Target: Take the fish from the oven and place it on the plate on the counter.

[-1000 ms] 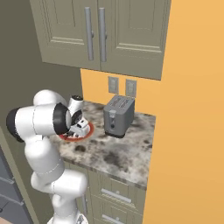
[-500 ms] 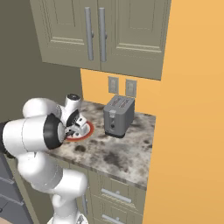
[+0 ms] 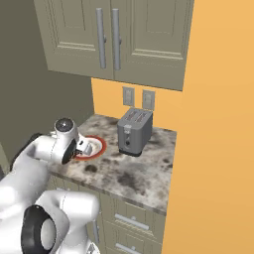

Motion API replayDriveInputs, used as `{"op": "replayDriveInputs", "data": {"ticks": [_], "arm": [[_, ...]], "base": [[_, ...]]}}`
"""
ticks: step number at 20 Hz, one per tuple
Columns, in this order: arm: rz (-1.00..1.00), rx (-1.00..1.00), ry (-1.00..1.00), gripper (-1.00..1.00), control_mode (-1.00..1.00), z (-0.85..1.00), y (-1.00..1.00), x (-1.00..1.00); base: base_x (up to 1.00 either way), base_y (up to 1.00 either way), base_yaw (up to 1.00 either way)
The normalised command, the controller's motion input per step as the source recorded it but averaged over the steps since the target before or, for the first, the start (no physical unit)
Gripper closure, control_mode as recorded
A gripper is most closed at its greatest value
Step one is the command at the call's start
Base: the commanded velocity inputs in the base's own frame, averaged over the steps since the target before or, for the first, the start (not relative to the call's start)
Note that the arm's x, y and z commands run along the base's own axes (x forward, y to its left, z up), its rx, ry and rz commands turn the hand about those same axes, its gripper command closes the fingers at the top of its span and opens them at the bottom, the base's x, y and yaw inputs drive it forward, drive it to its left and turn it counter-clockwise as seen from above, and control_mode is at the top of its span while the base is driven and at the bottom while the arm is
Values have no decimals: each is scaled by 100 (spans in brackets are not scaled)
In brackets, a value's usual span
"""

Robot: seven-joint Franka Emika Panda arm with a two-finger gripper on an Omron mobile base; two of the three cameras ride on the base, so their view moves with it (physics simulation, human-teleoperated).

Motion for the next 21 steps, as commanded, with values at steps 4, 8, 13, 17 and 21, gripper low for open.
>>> {"op": "replayDriveInputs", "data": {"ticks": [4,8,13,17,21], "arm": [[1,-8,-20,-100,-100,100,-1,-52],[3,-1,-7,-100,-100,100,-16,-44],[8,0,0,-100,-100,99,-18,-50],[1,0,3,-100,-100,100,-2,-24],[0,0,10,-100,-100,97,-13,-35]], "base": [[0,0,0],[0,0,0],[0,0,0],[0,0,0],[0,0,0]]}}
